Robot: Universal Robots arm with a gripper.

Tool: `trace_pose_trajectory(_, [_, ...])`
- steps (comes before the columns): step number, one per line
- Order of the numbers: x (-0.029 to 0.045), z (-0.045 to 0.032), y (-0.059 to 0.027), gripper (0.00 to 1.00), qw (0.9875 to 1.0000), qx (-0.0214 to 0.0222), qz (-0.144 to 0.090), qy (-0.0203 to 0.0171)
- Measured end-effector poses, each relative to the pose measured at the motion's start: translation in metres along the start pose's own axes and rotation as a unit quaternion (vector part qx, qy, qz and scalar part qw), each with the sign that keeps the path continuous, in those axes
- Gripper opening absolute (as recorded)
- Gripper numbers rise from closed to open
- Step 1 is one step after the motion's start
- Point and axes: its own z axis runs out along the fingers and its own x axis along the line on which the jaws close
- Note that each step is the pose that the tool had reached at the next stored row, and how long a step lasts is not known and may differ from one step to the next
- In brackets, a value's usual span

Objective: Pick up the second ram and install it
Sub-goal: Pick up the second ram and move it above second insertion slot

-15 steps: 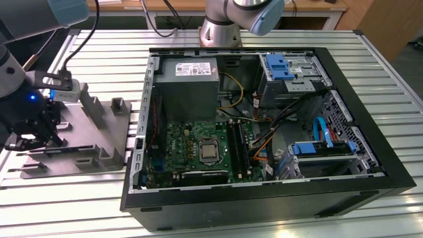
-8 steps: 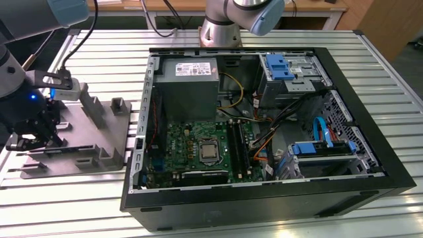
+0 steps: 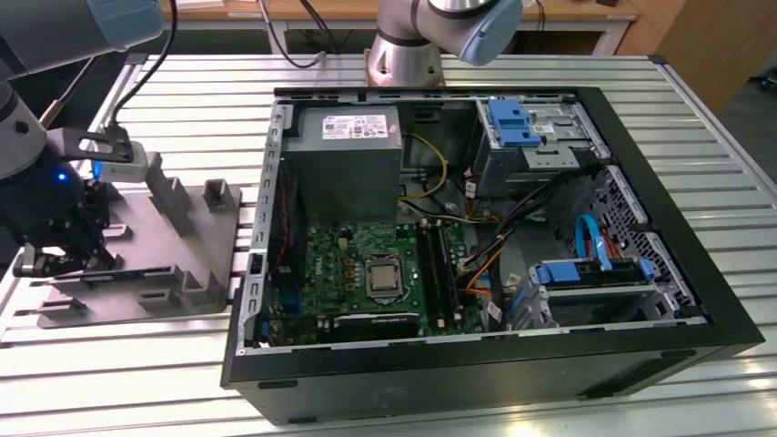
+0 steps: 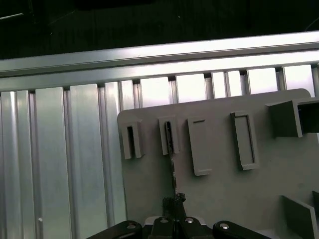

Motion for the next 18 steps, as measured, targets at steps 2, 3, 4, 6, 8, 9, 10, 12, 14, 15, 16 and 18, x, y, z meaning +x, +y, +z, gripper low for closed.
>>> trace_pose_trajectory(2, [0.0, 0.0, 0.0, 0.11, 1.0, 0.0001, -0.005, 0.0002])
trace_pose_trajectory(3, [0.0, 0.0, 0.0, 0.11, 1.0, 0.0001, -0.007, 0.0002])
trace_pose_trajectory(4, [0.0, 0.0, 0.0, 0.11, 1.0, 0.0001, -0.009, 0.0003])
trace_pose_trajectory(6, [0.0, 0.0, 0.0, 0.11, 0.9999, 0.0002, -0.014, 0.0005])
trace_pose_trajectory(8, [0.0, 0.0, 0.0, 0.11, 0.9998, 0.0002, -0.018, 0.0006])
trace_pose_trajectory(9, [0.0, 0.0, 0.0, 0.11, 0.9998, 0.0003, -0.02, 0.0007])
trace_pose_trajectory(10, [0.0, 0.0, 0.0, 0.11, 0.9998, 0.0002, -0.022, 0.0008])
trace_pose_trajectory(12, [0.0, 0.0, 0.0, 0.11, 0.9997, 0.0003, -0.026, 0.0009])
trace_pose_trajectory(14, [0.0, 0.0, 0.0, 0.11, 0.9996, 0.0004, -0.03, 0.0011])
trace_pose_trajectory(15, [0.0, 0.0, 0.0, 0.11, 0.9995, 0.0004, -0.032, 0.0011])
trace_pose_trajectory(16, [0.0, 0.0, 0.0, 0.11, 0.9994, 0.0004, -0.034, 0.0012])
trace_pose_trajectory(18, [0.0, 0.0, 0.0, 0.11, 0.9993, 0.0005, -0.038, 0.0014])
